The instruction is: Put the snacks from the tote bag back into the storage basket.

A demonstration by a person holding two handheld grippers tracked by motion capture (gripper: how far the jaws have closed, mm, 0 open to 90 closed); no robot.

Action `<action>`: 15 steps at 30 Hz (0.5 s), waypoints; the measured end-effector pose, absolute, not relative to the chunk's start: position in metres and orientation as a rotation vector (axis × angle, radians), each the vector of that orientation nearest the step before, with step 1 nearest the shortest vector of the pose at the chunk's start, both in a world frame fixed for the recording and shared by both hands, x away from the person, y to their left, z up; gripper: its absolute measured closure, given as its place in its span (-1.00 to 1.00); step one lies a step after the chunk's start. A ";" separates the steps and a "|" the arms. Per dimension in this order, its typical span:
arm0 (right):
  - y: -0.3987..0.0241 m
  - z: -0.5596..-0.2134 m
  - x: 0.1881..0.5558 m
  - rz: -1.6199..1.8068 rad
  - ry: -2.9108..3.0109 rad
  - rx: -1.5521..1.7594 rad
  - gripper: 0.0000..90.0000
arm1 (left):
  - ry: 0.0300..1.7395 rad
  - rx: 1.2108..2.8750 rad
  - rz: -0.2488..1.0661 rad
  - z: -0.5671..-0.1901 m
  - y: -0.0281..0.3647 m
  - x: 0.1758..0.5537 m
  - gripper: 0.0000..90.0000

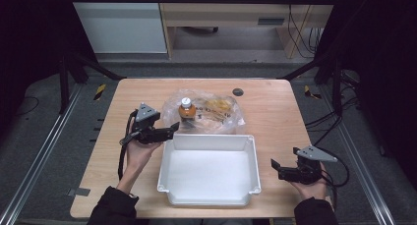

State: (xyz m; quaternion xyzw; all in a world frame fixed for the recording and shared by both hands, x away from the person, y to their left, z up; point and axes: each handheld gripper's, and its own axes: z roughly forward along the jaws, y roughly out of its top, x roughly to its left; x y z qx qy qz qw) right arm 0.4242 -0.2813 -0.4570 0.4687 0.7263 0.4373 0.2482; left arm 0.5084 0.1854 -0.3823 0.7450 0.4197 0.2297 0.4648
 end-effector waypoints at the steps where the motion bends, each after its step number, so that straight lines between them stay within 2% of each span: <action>1: -0.281 -0.457 0.424 1.191 1.979 1.276 -0.90 | 1.031 1.831 0.564 -0.382 0.185 0.509 -0.58; 15: -0.281 -0.457 0.425 1.191 1.979 1.273 -0.91 | 1.011 1.839 0.580 -0.375 0.172 0.517 -0.57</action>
